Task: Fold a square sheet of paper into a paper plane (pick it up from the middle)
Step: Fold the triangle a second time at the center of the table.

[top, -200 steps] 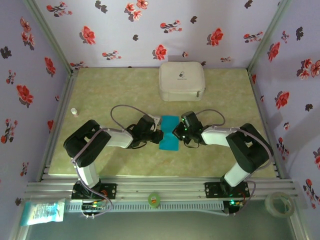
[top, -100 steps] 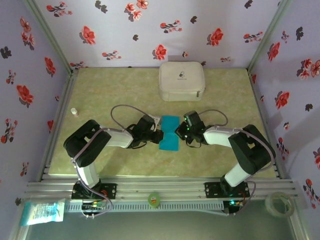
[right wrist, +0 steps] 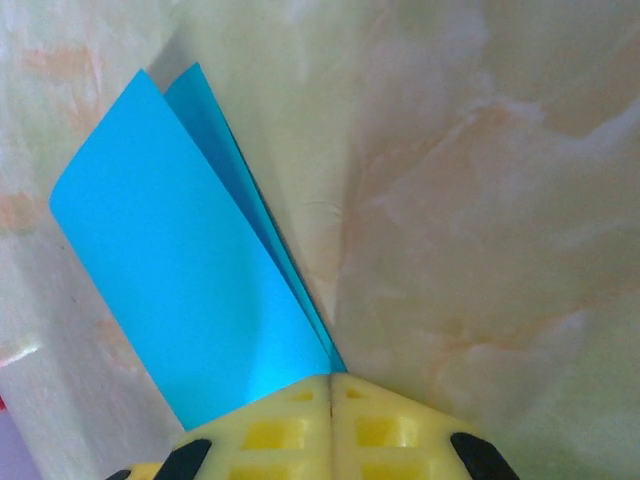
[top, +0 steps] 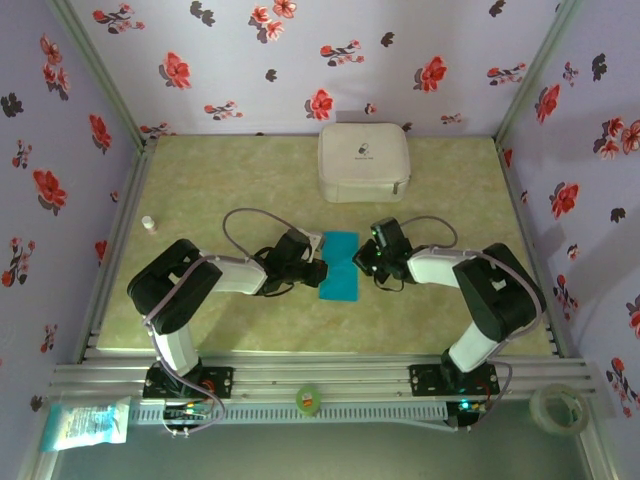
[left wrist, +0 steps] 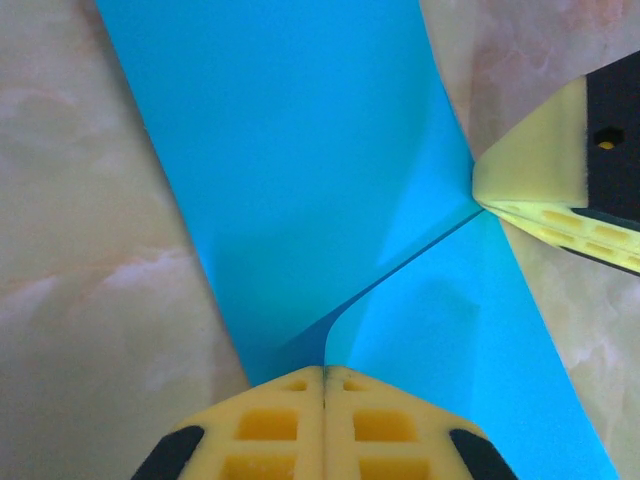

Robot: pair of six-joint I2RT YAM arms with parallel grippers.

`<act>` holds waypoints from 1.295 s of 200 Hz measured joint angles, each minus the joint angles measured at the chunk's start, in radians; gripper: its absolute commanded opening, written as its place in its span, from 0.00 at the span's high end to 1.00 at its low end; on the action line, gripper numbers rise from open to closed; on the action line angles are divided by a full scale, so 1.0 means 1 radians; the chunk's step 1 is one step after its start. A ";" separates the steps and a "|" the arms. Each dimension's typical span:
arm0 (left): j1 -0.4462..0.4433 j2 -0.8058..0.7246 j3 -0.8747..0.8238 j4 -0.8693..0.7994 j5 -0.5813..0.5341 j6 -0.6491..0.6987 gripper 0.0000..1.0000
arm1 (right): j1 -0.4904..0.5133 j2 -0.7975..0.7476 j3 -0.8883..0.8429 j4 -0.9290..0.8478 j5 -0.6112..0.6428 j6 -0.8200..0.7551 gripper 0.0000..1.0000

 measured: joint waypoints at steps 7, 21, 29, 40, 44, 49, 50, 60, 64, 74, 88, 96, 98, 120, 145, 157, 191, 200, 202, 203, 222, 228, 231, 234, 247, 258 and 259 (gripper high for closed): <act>0.000 0.000 0.000 0.000 0.000 0.000 1.00 | 0.000 -0.008 0.005 -0.013 -0.008 -0.016 0.98; 0.000 0.000 0.000 0.000 0.000 -0.001 1.00 | 0.000 -0.014 0.030 -0.034 -0.040 -0.046 0.98; 0.000 0.000 0.000 0.000 0.000 -0.001 1.00 | 0.005 -0.014 0.047 -0.035 -0.061 -0.059 0.98; 0.000 0.000 0.000 0.000 0.000 -0.001 1.00 | 0.016 -0.014 0.068 -0.034 -0.080 -0.072 0.98; 0.000 0.000 0.000 0.000 0.000 -0.001 1.00 | 0.023 -0.014 0.074 -0.034 -0.088 -0.076 0.98; 0.000 0.000 0.000 0.000 0.000 -0.001 1.00 | 0.031 -0.013 0.080 -0.034 -0.095 -0.079 0.98; 0.000 0.000 0.000 0.000 0.000 -0.001 1.00 | 0.034 -0.013 0.082 -0.034 -0.097 -0.079 0.98; 0.000 0.000 0.000 0.000 0.000 -0.001 1.00 | 0.051 -0.009 0.090 -0.034 -0.109 -0.084 0.98; 0.000 0.000 0.000 0.000 0.000 -0.001 1.00 | 0.056 -0.006 0.092 -0.034 -0.112 -0.084 0.98; 0.000 0.000 0.000 0.000 0.000 -0.001 1.00 | 0.070 0.000 0.092 -0.032 -0.117 -0.085 0.98; 0.000 0.000 0.000 0.000 0.000 -0.001 1.00 | 0.082 0.011 0.089 -0.027 -0.121 -0.082 0.99; 0.000 0.000 0.000 0.000 0.000 -0.001 1.00 | 0.082 0.014 0.084 -0.019 -0.122 -0.078 0.99; 0.000 0.000 0.000 0.000 0.000 -0.001 1.00 | 0.082 0.015 0.082 -0.018 -0.123 -0.077 0.99; 0.000 0.000 0.000 0.000 0.000 -0.001 1.00 | 0.082 0.028 0.064 -0.002 -0.121 -0.069 1.00; 0.000 0.000 0.001 0.000 0.000 -0.001 1.00 | 0.079 0.048 0.023 0.014 -0.112 -0.066 1.00; 0.000 0.000 0.005 -0.007 0.002 -0.001 1.00 | 0.075 0.049 0.005 0.050 -0.116 -0.062 1.00; 0.000 0.000 0.021 -0.039 0.003 -0.003 0.83 | 0.072 0.048 -0.020 0.102 -0.117 -0.055 1.00; 0.001 -0.003 0.028 -0.053 0.008 -0.013 0.75 | 0.072 0.048 -0.020 0.105 -0.116 -0.055 1.00; 0.001 -0.004 0.031 -0.059 0.008 -0.009 0.72 | 0.072 0.048 -0.020 0.105 -0.116 -0.054 1.00; 0.001 -0.005 0.032 -0.062 0.008 -0.006 0.70 | 0.072 0.048 -0.020 0.105 -0.116 -0.054 1.00; 0.003 -0.038 0.053 -0.137 0.005 -0.018 0.61 | 0.072 0.048 -0.021 0.105 -0.116 -0.051 1.00; 0.005 -0.053 0.059 -0.160 0.002 -0.020 0.60 | 0.072 0.048 -0.021 0.105 -0.116 -0.051 1.00; 0.006 -0.062 0.063 -0.173 0.002 -0.021 0.60 | 0.072 0.048 -0.021 0.105 -0.116 -0.051 1.00; 0.008 -0.070 0.067 -0.187 0.001 -0.023 0.60 | 0.072 0.048 -0.021 0.105 -0.116 -0.051 1.00; 0.014 -0.107 0.088 -0.238 0.000 -0.030 0.62 | 0.072 0.048 -0.021 0.105 -0.116 -0.051 1.00; 0.020 -0.136 0.107 -0.271 0.004 -0.042 0.67 | 0.072 0.048 -0.020 0.105 -0.116 -0.051 1.00; 0.020 -0.137 0.108 -0.272 0.005 -0.042 0.67 | 0.072 0.048 -0.021 0.105 -0.116 -0.051 1.00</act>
